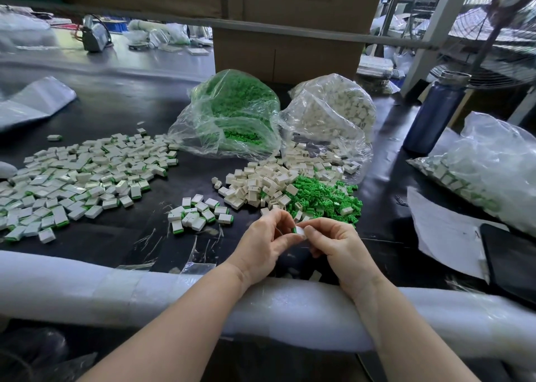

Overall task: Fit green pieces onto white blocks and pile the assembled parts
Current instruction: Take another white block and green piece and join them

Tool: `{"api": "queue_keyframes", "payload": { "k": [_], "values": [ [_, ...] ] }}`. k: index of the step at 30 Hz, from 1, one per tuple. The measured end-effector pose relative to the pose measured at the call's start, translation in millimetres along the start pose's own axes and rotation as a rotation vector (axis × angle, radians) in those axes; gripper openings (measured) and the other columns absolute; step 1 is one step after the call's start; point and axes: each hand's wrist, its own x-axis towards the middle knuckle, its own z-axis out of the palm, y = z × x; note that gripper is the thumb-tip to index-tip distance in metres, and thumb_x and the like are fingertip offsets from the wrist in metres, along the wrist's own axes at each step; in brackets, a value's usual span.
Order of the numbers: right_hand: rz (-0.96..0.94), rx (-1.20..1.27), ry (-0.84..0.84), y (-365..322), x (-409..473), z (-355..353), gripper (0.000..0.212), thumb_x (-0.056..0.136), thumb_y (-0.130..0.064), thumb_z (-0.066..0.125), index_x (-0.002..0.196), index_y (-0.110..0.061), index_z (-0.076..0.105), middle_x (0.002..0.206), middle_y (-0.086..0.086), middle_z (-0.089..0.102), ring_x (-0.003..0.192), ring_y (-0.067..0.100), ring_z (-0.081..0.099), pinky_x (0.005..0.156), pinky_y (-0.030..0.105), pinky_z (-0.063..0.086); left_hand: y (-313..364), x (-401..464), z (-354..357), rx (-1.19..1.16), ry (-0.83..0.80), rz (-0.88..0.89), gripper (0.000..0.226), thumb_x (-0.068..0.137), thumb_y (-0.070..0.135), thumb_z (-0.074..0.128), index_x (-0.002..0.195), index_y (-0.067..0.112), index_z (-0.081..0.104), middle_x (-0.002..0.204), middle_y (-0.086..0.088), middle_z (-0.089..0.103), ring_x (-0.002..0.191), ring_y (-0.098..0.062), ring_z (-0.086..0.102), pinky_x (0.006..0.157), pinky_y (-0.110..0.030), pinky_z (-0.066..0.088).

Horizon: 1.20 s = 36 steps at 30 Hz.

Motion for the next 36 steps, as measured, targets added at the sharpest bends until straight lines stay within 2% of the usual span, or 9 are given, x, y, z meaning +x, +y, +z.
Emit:
{"api": "queue_keyframes", "payload": {
  "k": [3, 5, 8, 12, 18, 24, 32, 36],
  "values": [
    [-0.025, 0.005, -0.041, 0.1, -0.4, -0.7, 0.014, 0.087, -0.005, 0.06, 0.084, -0.014, 0.071, 0.063, -0.007, 0.064, 0.055, 0.0, 0.052, 0.052, 0.013, 0.042, -1.0, 1.2, -2.2, -0.05, 0.026, -0.027, 0.014, 0.085, 0.015, 0.065, 0.08, 0.017, 0.052, 0.072, -0.002, 0.053, 0.064, -0.014, 0.046, 0.062, -0.026, 0.044],
    [-0.038, -0.011, -0.019, 1.5, 0.9, -0.6, 0.013, 0.088, -0.005, 0.059, 0.083, -0.011, 0.069, 0.062, -0.007, 0.064, 0.054, 0.002, 0.05, 0.051, 0.014, 0.041, -1.6, 1.3, -2.5, -0.055, 0.027, -0.033, 0.013, 0.083, 0.017, 0.068, 0.081, 0.016, 0.055, 0.072, -0.002, 0.055, 0.065, -0.014, 0.048, 0.064, -0.026, 0.045],
    [-0.029, -0.011, 0.007, 2.8, 2.0, -0.1, 0.02, 0.092, -0.008, 0.054, 0.077, -0.008, 0.066, 0.056, -0.006, 0.059, 0.051, 0.003, 0.046, 0.05, 0.014, 0.04, -1.9, 0.9, -2.6, -0.025, 0.042, -0.02, 0.016, 0.078, 0.017, 0.073, 0.08, 0.019, 0.058, 0.072, 0.002, 0.057, 0.062, -0.01, 0.049, 0.062, -0.02, 0.046],
    [-0.03, -0.052, -0.026, 2.6, 1.2, 1.1, 0.028, 0.094, -0.012, 0.051, 0.068, -0.01, 0.064, 0.054, -0.007, 0.057, 0.049, 0.002, 0.045, 0.05, 0.013, 0.039, -1.9, 0.6, -2.6, -0.038, 0.085, 0.003, 0.017, 0.076, 0.01, 0.075, 0.078, 0.017, 0.06, 0.07, 0.002, 0.06, 0.06, -0.009, 0.051, 0.062, -0.022, 0.049],
    [-0.021, -0.118, -0.02, 4.4, 2.5, -0.2, 0.032, 0.094, -0.016, 0.051, 0.066, -0.005, 0.061, 0.056, 0.002, 0.054, 0.048, 0.006, 0.044, 0.05, 0.015, 0.038, -0.3, -0.7, -1.3, -0.026, 0.084, 0.048, 0.016, 0.074, 0.008, 0.075, 0.082, 0.011, 0.062, 0.073, 0.0, 0.06, 0.065, -0.011, 0.052, 0.066, -0.023, 0.05],
    [-0.016, -0.125, -0.033, 5.0, 3.1, -1.7, 0.035, 0.094, -0.02, 0.051, 0.064, -0.005, 0.06, 0.055, 0.005, 0.053, 0.048, 0.007, 0.043, 0.049, 0.016, 0.036, 2.5, -2.7, 0.4, 0.036, 0.119, 0.111, 0.02, 0.072, 0.011, 0.077, 0.076, 0.019, 0.059, 0.068, 0.005, 0.059, 0.06, -0.004, 0.051, 0.064, -0.017, 0.048],
    [-0.002, -0.116, -0.036, 3.5, 2.5, -1.9, 0.038, 0.095, -0.017, 0.049, 0.06, -0.006, 0.058, 0.052, 0.003, 0.053, 0.045, 0.005, 0.042, 0.047, 0.014, 0.035, 3.1, -3.5, 1.8, 0.108, 0.133, 0.131, 0.015, 0.074, 0.014, 0.076, 0.083, 0.011, 0.065, 0.073, -0.001, 0.064, 0.067, -0.019, 0.059, 0.07, -0.027, 0.054],
    [0.017, -0.09, -0.039, 2.1, 1.4, -2.7, 0.036, 0.096, -0.017, 0.048, 0.065, -0.001, 0.058, 0.052, 0.004, 0.053, 0.045, 0.006, 0.042, 0.047, 0.015, 0.035, 4.9, -5.4, 4.4, 0.21, 0.168, 0.217, 0.014, 0.076, 0.015, 0.074, 0.085, 0.01, 0.065, 0.071, 0.012, 0.059, 0.068, -0.014, 0.059, 0.068, -0.017, 0.051]
  ]
}}
